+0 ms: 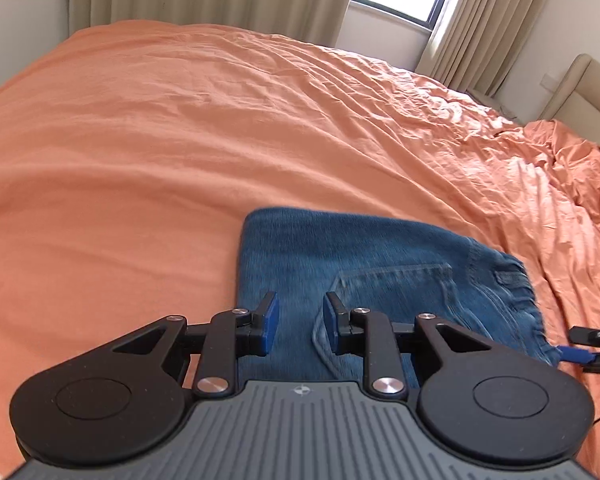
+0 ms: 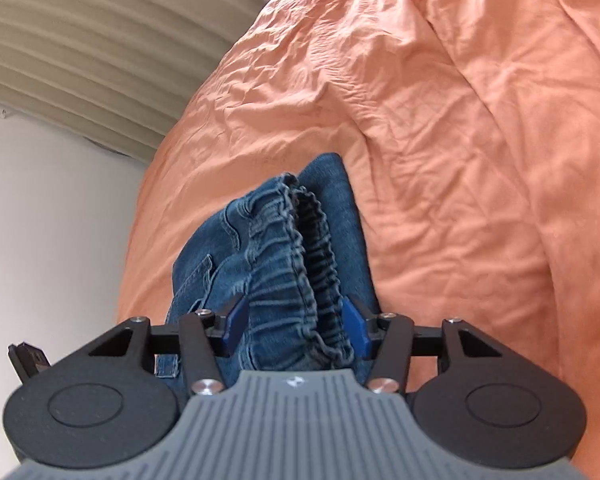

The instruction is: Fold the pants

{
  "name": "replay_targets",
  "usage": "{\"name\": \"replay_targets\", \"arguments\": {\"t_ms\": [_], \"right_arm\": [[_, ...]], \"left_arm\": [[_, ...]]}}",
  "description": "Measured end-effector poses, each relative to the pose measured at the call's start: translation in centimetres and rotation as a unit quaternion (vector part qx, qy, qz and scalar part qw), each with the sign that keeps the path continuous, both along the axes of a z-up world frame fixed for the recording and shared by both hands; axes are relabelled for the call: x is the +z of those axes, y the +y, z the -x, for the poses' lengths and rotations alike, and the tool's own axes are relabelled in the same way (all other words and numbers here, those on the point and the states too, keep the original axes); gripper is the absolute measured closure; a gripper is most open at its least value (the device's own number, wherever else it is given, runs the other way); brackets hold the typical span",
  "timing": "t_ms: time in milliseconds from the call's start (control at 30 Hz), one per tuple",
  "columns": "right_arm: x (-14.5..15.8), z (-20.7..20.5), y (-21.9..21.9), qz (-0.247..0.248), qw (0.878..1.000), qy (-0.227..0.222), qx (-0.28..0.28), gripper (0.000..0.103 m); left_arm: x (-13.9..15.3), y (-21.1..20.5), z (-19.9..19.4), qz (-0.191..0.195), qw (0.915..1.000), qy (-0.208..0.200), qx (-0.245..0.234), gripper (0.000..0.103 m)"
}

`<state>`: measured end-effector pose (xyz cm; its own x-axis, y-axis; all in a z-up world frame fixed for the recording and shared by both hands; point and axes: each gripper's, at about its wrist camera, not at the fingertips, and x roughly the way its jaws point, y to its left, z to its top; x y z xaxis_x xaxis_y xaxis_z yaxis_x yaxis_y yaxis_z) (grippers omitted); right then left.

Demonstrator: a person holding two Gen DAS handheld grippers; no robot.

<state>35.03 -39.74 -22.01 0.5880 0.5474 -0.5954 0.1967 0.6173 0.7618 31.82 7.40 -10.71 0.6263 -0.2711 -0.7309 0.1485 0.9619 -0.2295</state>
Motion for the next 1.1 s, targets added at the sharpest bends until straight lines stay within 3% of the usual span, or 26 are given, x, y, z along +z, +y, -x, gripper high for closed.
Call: {"name": "replay_targets", "arguments": {"t_ms": [233,267,333,400,433,567,667,700,767,800,833,933,967,1100], "right_arm": [[-5.1,0.9,0.7,-0.129,0.990,0.039,-0.047,0.055],[-5.6,0.7,0.8,-0.138,0.988,0.039,-0.053,0.056],[-6.2,0.4,0.8,-0.151,0.985,0.052,-0.069,0.062],[-5.0,0.1,1.0,-0.131,0.988,0.043,-0.069,0.087],[-3.7,0.2,1.1,-0.112,0.991,0.027,-0.065,0.091],[1.7,1.3,1.9,-0.042,0.996,-0.054,-0.051,0.093],[1.5,1.7,2.1,0.000,0.998,-0.031,-0.051,0.093],[0.5,1.7,2.3,0.004,0.999,-0.009,-0.053,0.093],[-1.7,2.6,1.8,0.016,0.998,0.020,-0.066,0.093],[-2.6,2.9,1.5,0.009,0.997,0.027,-0.075,0.094],[-3.2,3.0,1.3,-0.001,0.996,0.034,-0.085,0.095],[-4.1,3.1,1.3,-0.005,0.995,0.041,-0.096,0.095],[-4.0,3.0,1.5,0.005,0.995,0.041,-0.094,0.095],[-3.8,2.4,2.5,0.036,0.994,0.043,-0.090,0.095]], "left_arm": [[0.4,0.9,6.9,-0.022,0.9997,-0.004,0.008,0.071],[0.3,1.0,7.8,-0.026,0.9997,-0.002,0.000,0.069],[0.3,1.0,9.4,-0.039,0.9990,0.002,-0.022,0.054],[0.0,0.7,10.8,-0.062,0.9968,0.002,-0.051,0.043],[-0.3,0.3,11.3,-0.081,0.9947,0.000,-0.063,0.042],[-2.2,-1.3,12.6,-0.160,0.9829,-0.002,-0.092,0.041],[-3.8,-2.3,12.6,-0.198,0.9750,-0.006,-0.101,0.042],[-4.2,-2.6,12.4,-0.211,0.9725,-0.011,-0.099,0.043],[-4.8,-3.3,12.0,-0.237,0.9663,-0.022,-0.098,0.056],[-5.0,-3.6,12.0,-0.254,0.9608,-0.027,-0.107,0.070],[-5.3,-4.0,12.2,-0.269,0.9548,-0.029,-0.124,0.079],[-6.1,-5.1,13.2,-0.341,0.9236,-0.043,-0.169,0.083],[-6.4,-4.9,13.1,-0.341,0.9241,-0.030,-0.170,0.084],[-8.1,-3.3,11.9,-0.288,0.9464,0.026,-0.143,0.091]]}}
